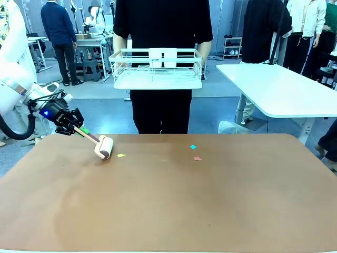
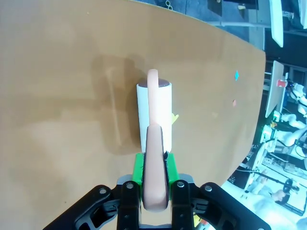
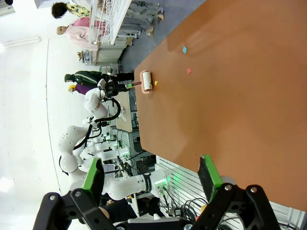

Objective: Clean the table.
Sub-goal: Clean the table with the Lint Roller when the human lifts the Dish drying rack.

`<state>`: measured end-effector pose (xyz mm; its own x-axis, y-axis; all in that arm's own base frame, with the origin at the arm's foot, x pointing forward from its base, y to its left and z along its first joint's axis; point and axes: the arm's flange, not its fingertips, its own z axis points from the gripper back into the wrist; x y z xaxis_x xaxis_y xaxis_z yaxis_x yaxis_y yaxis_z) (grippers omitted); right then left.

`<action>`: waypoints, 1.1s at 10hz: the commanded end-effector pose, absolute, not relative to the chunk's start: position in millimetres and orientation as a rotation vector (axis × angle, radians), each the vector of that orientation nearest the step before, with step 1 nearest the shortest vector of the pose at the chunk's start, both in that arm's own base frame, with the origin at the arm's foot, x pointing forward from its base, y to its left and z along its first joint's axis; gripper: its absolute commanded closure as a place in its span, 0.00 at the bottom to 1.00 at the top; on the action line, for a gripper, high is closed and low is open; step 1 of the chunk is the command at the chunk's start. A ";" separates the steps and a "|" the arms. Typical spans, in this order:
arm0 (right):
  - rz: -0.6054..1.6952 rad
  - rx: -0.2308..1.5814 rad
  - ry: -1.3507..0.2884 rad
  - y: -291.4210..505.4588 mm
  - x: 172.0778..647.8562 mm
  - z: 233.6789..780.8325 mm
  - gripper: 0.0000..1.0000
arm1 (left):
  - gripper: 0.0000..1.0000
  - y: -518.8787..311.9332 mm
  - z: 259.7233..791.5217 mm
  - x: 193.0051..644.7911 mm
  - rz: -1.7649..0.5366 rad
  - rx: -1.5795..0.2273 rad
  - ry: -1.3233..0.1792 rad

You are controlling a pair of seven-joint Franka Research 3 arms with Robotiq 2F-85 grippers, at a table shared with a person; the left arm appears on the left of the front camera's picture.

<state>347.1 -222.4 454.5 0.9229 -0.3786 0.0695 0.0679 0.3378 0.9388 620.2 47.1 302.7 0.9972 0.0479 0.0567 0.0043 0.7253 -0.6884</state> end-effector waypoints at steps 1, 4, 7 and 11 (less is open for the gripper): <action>-0.293 1.202 -0.304 -222.1 345.7 457.8 0.00 | 0.78 35.0 294.2 623.9 -0.019 -0.751 0.014; -0.293 1.202 -0.304 -222.1 345.7 457.8 0.00 | 0.78 8.0 290.1 629.1 -0.117 -0.726 0.052; -0.293 1.202 -0.304 -222.1 345.7 457.8 0.00 | 0.78 -14.9 278.7 627.2 -0.102 -0.723 0.041; -0.293 1.202 -0.304 -222.1 345.7 457.8 0.00 | 0.78 -50.2 271.8 627.5 -0.125 -0.753 0.051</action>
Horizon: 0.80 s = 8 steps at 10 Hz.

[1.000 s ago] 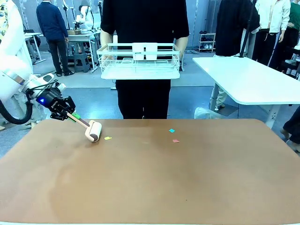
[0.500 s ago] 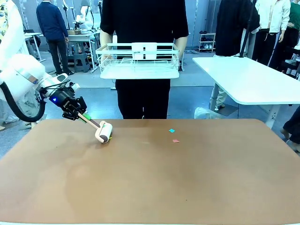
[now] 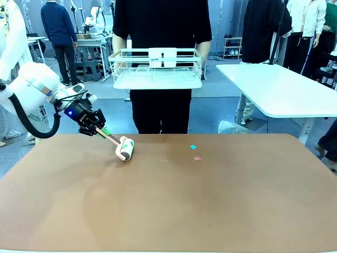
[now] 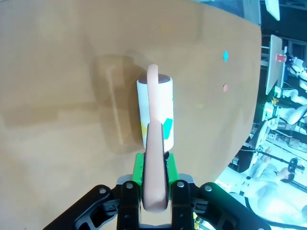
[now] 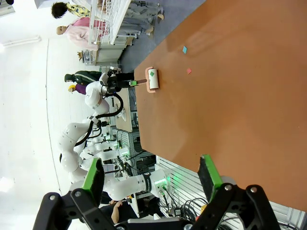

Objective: Clean the table.
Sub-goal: Clean the table with the Lint Roller when the human lifts the Dish drying rack.

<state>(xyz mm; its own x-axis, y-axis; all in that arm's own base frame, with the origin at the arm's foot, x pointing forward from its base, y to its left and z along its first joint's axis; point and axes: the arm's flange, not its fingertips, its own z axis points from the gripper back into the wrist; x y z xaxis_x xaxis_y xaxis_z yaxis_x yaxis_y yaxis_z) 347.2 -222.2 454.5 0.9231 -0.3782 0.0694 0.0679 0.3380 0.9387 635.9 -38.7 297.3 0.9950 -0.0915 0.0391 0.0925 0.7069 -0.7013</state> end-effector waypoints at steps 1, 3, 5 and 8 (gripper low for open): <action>-0.293 1.202 -0.304 -222.1 345.7 457.8 0.00 | 0.78 -59.8 271.4 627.2 -0.124 -0.760 0.048; -0.293 1.202 -0.304 -222.1 345.7 457.8 0.00 | 0.78 -78.5 265.7 622.6 -0.118 -0.761 0.061; -0.293 1.202 -0.304 -222.1 345.7 457.8 0.00 | 0.78 -96.8 264.7 619.7 -0.134 -0.774 0.093; -0.293 1.202 -0.304 -222.1 345.7 457.8 0.00 | 0.78 -128.5 262.9 618.2 -0.146 -0.755 0.113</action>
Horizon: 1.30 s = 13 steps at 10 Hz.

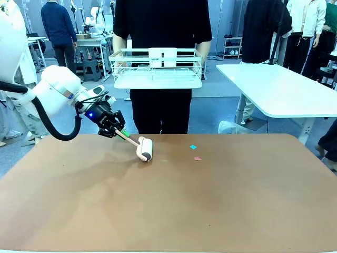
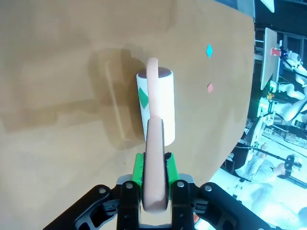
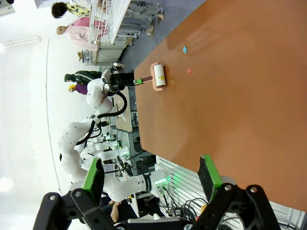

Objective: Clean the table.
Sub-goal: Clean the table with the Lint Roller when the human lifts the Dish drying rack.

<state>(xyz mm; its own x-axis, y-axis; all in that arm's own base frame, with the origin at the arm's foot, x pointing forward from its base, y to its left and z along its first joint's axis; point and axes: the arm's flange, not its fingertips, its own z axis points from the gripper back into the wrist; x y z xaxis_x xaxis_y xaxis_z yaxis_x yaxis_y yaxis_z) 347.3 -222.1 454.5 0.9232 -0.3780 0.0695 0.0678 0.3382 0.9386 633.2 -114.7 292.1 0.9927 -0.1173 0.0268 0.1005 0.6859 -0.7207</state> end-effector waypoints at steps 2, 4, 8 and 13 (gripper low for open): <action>-0.293 1.202 -0.304 -222.1 345.7 457.8 0.00 | 0.78 -151.2 256.7 613.1 -0.153 -0.741 0.134; -0.293 1.202 -0.304 -222.1 345.7 457.8 0.00 | 0.78 -170.3 252.5 612.2 -0.157 -0.723 0.147; -0.293 1.202 -0.304 -222.1 345.7 457.8 0.00 | 0.78 -210.6 239.1 620.0 -0.163 -0.722 0.192; -0.293 1.202 -0.304 -222.1 345.7 457.8 0.00 | 0.78 -253.6 229.2 625.8 -0.194 -0.761 0.212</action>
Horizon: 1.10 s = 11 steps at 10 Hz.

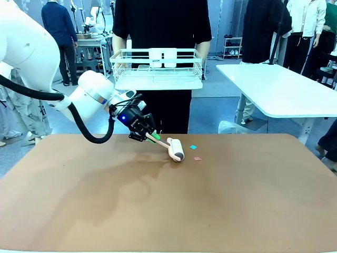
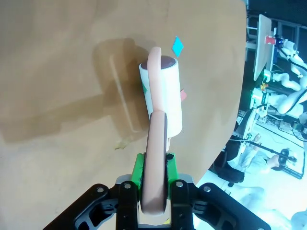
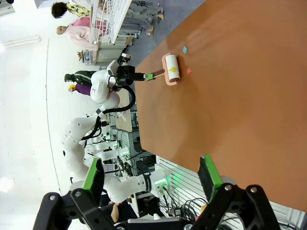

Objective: Clean the table.
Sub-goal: Clean the table with the Lint Roller when the human lifts the Dish drying rack.

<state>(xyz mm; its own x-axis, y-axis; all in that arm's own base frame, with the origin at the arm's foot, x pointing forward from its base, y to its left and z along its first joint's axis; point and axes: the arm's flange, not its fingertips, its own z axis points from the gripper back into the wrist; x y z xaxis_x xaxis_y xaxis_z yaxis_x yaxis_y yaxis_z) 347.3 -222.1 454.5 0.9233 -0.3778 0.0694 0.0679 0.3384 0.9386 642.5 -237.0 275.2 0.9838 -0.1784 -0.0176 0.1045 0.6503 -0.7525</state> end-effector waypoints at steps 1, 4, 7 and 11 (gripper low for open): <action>-0.293 1.202 -0.304 -222.1 345.7 457.8 0.00 | 0.78 -261.7 226.5 626.0 -0.208 -0.763 0.222; -0.293 1.202 -0.304 -222.1 345.7 457.8 0.00 | 0.78 -288.5 220.8 630.0 -0.237 -0.773 0.239; -0.293 1.202 -0.304 -222.1 345.7 457.8 0.00 | 0.78 -312.3 209.0 631.5 -0.247 -0.752 0.269; -0.293 1.202 -0.304 -222.1 345.7 457.8 0.00 | 0.78 -333.8 195.8 632.8 -0.280 -0.776 0.316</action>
